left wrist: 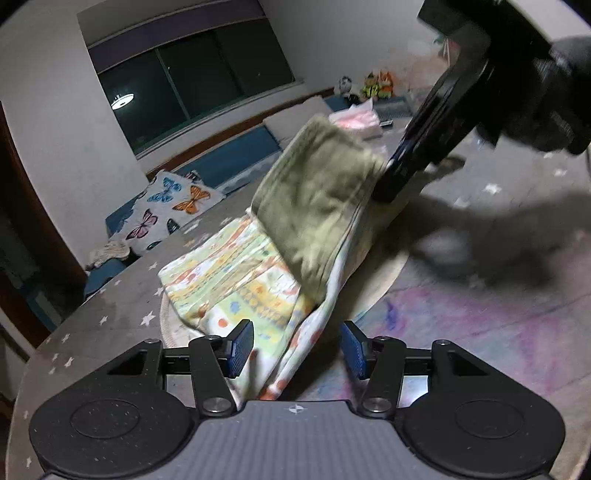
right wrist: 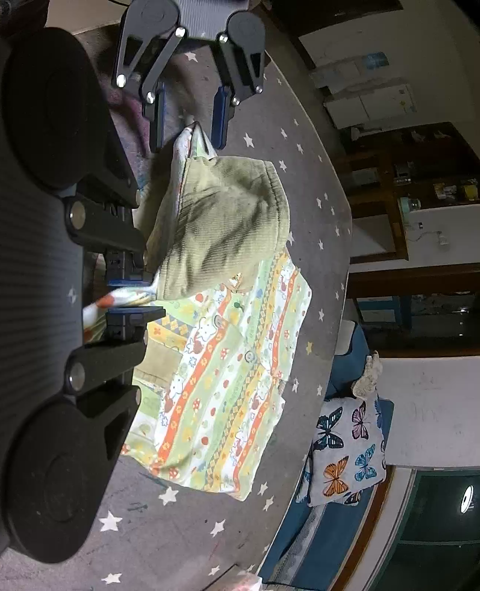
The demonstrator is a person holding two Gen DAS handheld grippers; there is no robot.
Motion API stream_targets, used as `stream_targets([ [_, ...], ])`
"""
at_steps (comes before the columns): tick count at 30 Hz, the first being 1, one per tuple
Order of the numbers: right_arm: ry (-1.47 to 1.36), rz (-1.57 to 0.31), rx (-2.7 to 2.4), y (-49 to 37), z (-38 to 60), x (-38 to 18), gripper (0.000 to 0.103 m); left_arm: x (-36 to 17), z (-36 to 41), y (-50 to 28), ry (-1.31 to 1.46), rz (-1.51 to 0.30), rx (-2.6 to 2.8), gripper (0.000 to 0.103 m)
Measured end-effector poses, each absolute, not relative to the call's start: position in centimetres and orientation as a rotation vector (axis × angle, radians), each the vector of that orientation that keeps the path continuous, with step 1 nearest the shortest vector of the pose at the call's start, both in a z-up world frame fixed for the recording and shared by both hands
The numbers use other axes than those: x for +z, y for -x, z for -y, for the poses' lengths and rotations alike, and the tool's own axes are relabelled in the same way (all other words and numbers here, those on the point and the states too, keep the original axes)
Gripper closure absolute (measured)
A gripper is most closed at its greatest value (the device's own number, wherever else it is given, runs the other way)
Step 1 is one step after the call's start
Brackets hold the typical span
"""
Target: Fold clothes
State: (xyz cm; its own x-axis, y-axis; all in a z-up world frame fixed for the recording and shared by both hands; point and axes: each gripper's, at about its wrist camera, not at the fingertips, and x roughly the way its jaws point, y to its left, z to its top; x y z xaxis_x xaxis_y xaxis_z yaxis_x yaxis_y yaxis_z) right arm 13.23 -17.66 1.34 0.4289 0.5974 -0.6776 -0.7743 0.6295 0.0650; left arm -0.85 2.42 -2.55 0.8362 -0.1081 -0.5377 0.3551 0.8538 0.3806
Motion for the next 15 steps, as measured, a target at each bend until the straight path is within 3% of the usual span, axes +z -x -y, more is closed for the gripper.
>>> stream_targets([
  [4,0.271,-0.718,0.859,-13.0,17.8,1.1,0.094,-3.3,-3.6,-0.2,-0.531,-0.558,-0.225,0.084],
  [7,0.287,-0.700,0.850,-12.5,17.7,0.9,0.095,-2.9,-4.4,0.1,-0.527,-0.545,-0.223,0.093],
  [15,0.279,-0.646,0.856,-9.2,19.5,2.8,0.098,1.2,-4.2,3.4,-0.481,-0.485,-0.275,0.095],
])
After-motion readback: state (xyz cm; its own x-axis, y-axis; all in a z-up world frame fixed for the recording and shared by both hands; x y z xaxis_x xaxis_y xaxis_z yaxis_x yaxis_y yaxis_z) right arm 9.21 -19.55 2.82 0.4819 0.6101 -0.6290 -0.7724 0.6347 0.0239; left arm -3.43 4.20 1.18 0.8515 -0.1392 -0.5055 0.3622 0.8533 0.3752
